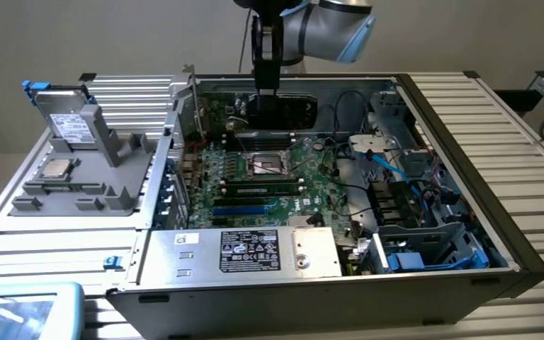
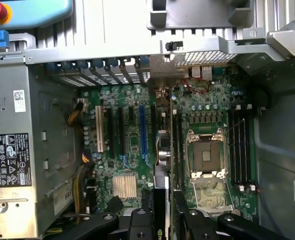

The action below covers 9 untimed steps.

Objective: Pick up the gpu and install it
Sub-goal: 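Insert the gpu into the slot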

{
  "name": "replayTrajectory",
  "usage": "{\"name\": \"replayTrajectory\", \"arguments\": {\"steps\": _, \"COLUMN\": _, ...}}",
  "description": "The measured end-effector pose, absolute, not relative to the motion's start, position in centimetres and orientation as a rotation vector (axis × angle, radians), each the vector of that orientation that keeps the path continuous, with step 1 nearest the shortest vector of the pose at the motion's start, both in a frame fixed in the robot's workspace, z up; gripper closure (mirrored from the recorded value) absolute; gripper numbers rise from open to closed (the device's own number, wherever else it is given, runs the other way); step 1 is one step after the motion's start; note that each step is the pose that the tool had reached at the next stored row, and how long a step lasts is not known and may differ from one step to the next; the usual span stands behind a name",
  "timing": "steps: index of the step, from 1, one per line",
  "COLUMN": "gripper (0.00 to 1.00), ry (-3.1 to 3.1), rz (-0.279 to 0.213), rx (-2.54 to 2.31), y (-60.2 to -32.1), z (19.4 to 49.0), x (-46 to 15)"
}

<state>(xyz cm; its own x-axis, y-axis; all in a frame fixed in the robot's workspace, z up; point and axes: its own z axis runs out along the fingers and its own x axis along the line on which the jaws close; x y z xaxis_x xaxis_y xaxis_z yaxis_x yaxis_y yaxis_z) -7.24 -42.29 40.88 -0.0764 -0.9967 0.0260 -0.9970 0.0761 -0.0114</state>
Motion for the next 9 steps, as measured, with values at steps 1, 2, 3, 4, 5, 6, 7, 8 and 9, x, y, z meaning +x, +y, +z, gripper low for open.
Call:
{"name": "replayTrajectory", "arguments": {"steps": 1, "gripper": 0.73, "ry": -2.294, "rz": 0.038, "rx": 2.126, "y": -42.4, "z": 40.7, "x": -7.2}}
{"name": "replayTrajectory", "arguments": {"steps": 2, "gripper": 0.73, "ry": -2.290, "rz": 0.028, "rx": 2.121, "y": -42.6, "z": 40.2, "x": -7.2}}
{"name": "replayTrajectory", "arguments": {"steps": 3, "gripper": 0.73, "ry": -2.286, "rz": 0.020, "rx": 2.118, "y": -42.7, "z": 39.7, "x": -7.2}}
{"name": "replayTrajectory", "arguments": {"steps": 4, "gripper": 0.73, "ry": -2.283, "rz": 0.014, "rx": 2.115, "y": -42.8, "z": 39.1, "x": -7.2}}
{"name": "replayTrajectory", "arguments": {"steps": 5, "gripper": 0.73, "ry": -2.281, "rz": 0.011, "rx": 2.114, "y": -42.9, "z": 38.8, "x": -7.2}}
{"name": "replayTrajectory", "arguments": {"steps": 6, "gripper": 0.73, "ry": -2.280, "rz": 0.010, "rx": 2.113, "y": -42.9, "z": 38.6, "x": -7.2}}
{"name": "replayTrajectory", "arguments": {"steps": 7, "gripper": 0.73, "ry": -2.280, "rz": 0.009, "rx": 2.113, "y": -43.0, "z": 38.4, "x": -7.2}}
{"name": "replayTrajectory", "arguments": {"steps": 8, "gripper": 0.73, "ry": -2.279, "rz": 0.008, "rx": 2.112, "y": -43.0, "z": 38.2, "x": -7.2}}
{"name": "replayTrajectory", "arguments": {"steps": 9, "gripper": 0.73, "ry": -2.279, "rz": 0.007, "rx": 2.112, "y": -43.1, "z": 38.0, "x": -7.2}}
